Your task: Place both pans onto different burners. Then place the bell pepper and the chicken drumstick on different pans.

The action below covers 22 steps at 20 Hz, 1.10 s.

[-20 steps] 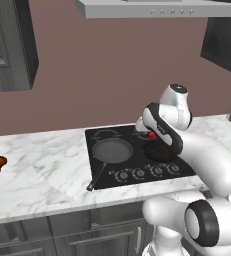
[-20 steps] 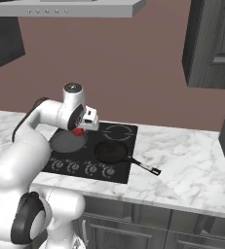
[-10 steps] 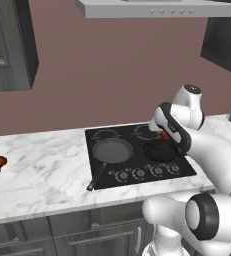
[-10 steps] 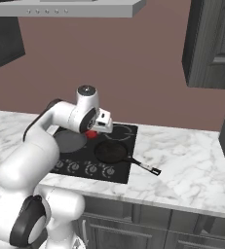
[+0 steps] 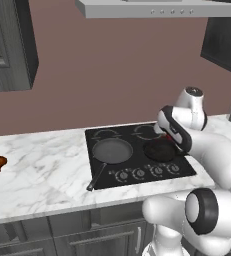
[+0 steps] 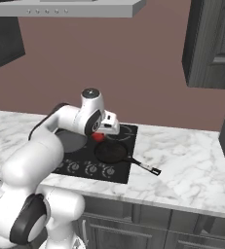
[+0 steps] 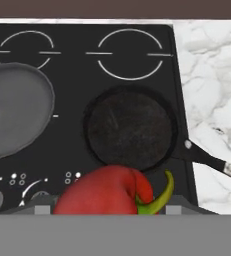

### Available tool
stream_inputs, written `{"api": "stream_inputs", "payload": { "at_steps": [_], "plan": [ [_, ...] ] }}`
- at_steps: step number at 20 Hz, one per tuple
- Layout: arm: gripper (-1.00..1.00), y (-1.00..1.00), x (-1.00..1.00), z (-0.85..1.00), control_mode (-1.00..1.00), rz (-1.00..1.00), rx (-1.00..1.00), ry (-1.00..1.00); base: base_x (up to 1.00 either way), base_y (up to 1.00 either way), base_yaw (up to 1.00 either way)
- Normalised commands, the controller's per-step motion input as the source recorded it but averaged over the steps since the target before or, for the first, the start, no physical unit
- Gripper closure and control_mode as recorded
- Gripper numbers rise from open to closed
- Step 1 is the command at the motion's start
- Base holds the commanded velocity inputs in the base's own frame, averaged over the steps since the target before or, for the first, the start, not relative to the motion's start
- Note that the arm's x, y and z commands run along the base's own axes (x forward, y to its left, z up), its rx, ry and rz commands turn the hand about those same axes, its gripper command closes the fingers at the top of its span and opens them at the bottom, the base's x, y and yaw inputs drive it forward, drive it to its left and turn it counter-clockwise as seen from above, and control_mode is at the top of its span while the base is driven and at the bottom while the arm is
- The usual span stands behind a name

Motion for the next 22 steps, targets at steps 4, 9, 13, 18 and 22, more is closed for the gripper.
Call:
{"api": "stream_inputs", "payload": {
  "at_steps": [4, 9, 13, 18, 22],
  "plan": [
    [1.00, -0.08, 0.02, -0.20, -1.00, 0.00, 0.00, 0.00, 0.00, 0.00, 0.00],
    [1.00, -0.05, 0.01, -0.29, -1.00, 0.00, 0.00, 0.00, 0.00, 0.00, 0.00],
    [1.00, -0.10, 0.00, -0.26, -1.00, 0.00, 0.00, 0.00, 0.00, 0.00, 0.00],
    [1.00, -0.04, 0.02, -0.34, -1.00, 0.00, -0.01, 0.00, 0.00, 0.00, 0.00],
    [1.00, 0.00, 0.10, -0.25, -1.00, 0.00, -0.01, 0.00, 0.00, 0.00, 0.00]
  ]
}}
